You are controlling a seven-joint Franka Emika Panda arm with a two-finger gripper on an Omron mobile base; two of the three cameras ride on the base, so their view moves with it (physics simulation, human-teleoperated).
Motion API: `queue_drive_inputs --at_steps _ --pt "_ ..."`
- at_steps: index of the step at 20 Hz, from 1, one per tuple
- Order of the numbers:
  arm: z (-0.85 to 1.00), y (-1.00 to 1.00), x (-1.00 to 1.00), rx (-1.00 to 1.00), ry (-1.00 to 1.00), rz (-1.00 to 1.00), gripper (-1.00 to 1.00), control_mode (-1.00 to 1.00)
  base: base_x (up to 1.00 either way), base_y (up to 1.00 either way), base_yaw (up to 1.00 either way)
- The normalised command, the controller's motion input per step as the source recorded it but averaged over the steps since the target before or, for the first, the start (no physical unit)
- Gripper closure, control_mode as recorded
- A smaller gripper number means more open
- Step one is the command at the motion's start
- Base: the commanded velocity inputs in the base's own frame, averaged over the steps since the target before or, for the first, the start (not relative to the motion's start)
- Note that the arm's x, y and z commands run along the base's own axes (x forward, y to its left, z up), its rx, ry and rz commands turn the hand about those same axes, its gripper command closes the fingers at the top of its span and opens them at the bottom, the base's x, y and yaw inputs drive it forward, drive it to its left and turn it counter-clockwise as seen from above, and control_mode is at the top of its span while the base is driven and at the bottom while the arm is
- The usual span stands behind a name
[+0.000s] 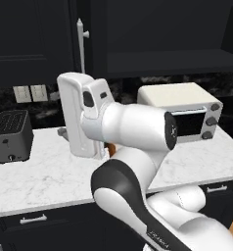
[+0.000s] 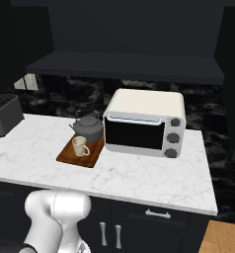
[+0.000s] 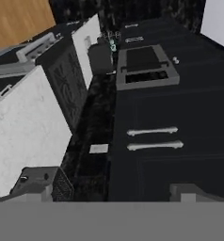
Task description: Pick the kettle from the counter and place it on the tray. Then pick the mug from the cabinet and place it on the tray. Then close the cabinet doors.
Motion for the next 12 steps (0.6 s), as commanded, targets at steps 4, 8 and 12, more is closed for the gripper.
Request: queue_drive_inputs --at_steps 4,8,12 --pt "-0.06 -0.21 0.33 -0.06 0.18 -0.15 -1.00 -1.00 0.00 0.00 0.00" --pt "-0.01 -0.19 0.32 -0.05 0.10 -0.16 -1.00 -1.00 0.00 0.00 0.00" --pt "0.00 -0.33 0.42 -0.04 0.05 -0.21 -1.00 -1.00 0.00 0.00 0.00"
